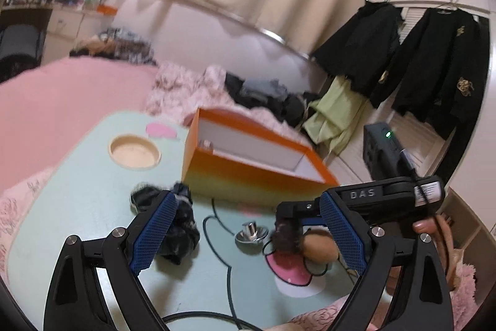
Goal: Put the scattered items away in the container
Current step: 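Grasp black square item in box with right tool, place on table, then grasp brown printed small box with left tool, place on table, then grasp brown fuzzy pompom in box with right tool, place on table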
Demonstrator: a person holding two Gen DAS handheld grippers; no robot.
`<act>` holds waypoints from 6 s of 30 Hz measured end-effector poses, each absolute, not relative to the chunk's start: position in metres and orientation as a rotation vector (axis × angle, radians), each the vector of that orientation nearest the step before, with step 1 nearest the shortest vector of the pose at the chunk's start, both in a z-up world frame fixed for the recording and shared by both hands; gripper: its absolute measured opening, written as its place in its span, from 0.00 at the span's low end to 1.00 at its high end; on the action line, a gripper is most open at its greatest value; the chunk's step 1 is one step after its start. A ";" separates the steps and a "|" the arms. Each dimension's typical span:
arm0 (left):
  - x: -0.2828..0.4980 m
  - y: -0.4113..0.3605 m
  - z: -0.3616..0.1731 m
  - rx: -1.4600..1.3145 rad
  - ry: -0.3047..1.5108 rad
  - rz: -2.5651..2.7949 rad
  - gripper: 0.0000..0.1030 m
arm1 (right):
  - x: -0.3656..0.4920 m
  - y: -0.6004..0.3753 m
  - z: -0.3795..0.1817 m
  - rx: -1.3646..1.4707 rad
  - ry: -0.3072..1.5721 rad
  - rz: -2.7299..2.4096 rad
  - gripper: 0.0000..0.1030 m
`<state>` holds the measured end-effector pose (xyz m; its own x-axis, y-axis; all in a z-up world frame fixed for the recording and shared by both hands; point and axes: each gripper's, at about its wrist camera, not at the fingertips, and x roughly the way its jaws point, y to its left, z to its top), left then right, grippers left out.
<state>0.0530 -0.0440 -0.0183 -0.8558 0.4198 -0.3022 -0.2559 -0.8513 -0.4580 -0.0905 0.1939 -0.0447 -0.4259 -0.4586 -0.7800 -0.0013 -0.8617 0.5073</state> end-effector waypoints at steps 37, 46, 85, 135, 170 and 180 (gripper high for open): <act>-0.151 0.037 0.004 -1.656 0.125 2.625 0.30 | 0.022 0.198 -0.059 1.034 -0.800 -2.610 0.40; -0.158 0.037 0.006 -1.628 -0.003 2.537 0.30 | 0.023 0.199 -0.062 1.032 -0.825 -2.596 0.40; -0.026 -0.008 0.005 -1.270 -0.252 2.517 0.18 | 0.022 0.198 -0.062 1.042 -0.807 -2.607 0.40; 0.050 -0.067 -0.035 -0.616 -0.764 2.658 0.80 | -0.207 0.122 -0.048 1.935 -0.239 -2.364 0.25; 0.042 -0.064 -0.043 -0.712 -0.768 2.646 0.80 | -0.023 0.210 0.005 1.137 -0.554 -2.878 0.62; 0.014 -0.036 -0.010 -0.802 -0.607 2.593 0.80 | 0.026 0.181 -0.016 0.976 -0.399 -3.009 0.67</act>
